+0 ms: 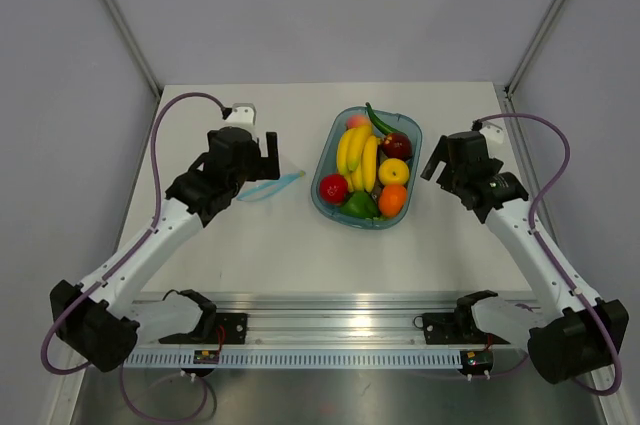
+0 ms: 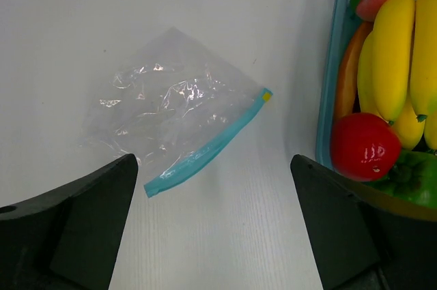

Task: Place the food in the zip-top bag and seal the zipper
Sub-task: Adjust the bin at the center of the board.

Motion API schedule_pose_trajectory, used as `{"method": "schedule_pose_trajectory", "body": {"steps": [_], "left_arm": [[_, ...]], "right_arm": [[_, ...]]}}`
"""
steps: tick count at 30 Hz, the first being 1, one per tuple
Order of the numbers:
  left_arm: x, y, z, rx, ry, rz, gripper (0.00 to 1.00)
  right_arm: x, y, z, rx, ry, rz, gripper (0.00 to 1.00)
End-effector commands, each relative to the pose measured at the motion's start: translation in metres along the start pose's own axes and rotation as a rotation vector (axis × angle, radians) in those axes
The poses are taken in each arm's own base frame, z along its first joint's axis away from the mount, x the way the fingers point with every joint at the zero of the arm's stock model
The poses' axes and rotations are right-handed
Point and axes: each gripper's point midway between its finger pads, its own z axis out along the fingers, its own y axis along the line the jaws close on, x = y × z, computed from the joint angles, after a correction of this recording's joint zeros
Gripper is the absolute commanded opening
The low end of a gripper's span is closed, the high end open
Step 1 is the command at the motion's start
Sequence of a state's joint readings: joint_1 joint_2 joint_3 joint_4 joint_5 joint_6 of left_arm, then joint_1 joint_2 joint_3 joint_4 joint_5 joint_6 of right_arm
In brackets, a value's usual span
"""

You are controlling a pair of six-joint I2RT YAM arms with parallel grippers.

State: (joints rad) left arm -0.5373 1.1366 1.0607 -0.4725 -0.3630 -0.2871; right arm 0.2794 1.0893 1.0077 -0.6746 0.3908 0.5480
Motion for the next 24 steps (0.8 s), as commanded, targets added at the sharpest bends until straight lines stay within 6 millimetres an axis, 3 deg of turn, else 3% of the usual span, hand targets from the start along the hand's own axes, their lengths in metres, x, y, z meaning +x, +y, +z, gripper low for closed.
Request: {"method": "schedule_pose_trajectory", "body": {"steps": [1, 6, 13, 16, 17, 20, 21, 22, 24], "left_arm": [[-0.019, -0.015, 0.0, 0.057, -0.037, -0.023, 0.99], [-0.017, -0.043, 0.007, 0.181, 0.005, -0.037, 0.99], [-0.007, -0.077, 0.033, 0.28, 0.118, -0.052, 0.99], [-0.001, -0.087, 0.05, 0.302, 0.155, -0.062, 0.99], [0.009, -0.095, 0.059, 0.332, 0.204, -0.061, 0.99], [0.009, -0.107, 0.074, 0.355, 0.239, -0.064, 0.99], [0.018, -0.11, 0.087, 0.349, 0.27, -0.063, 0.99], [0.009, -0.116, 0.091, 0.368, 0.254, -0.078, 0.99], [0.014, -0.126, 0.103, 0.42, 0.299, -0.123, 0.99]], "right_arm": [[-0.011, 0.017, 0.0, -0.058, -0.015, 0.02, 1.0], [-0.004, 0.025, 0.002, -0.098, 0.018, 0.003, 0.99], [0.005, 0.039, 0.005, -0.176, 0.058, -0.015, 0.99], [0.011, 0.045, 0.007, -0.198, 0.097, -0.028, 1.0], [0.012, 0.046, 0.007, -0.204, 0.102, -0.028, 1.0], [0.017, 0.049, 0.009, -0.216, 0.122, -0.029, 0.99], [0.017, 0.049, 0.009, -0.215, 0.124, -0.029, 0.99], [0.018, 0.048, 0.01, -0.209, 0.131, -0.031, 0.99], [0.015, 0.042, 0.009, -0.176, 0.119, -0.023, 1.0]]}}
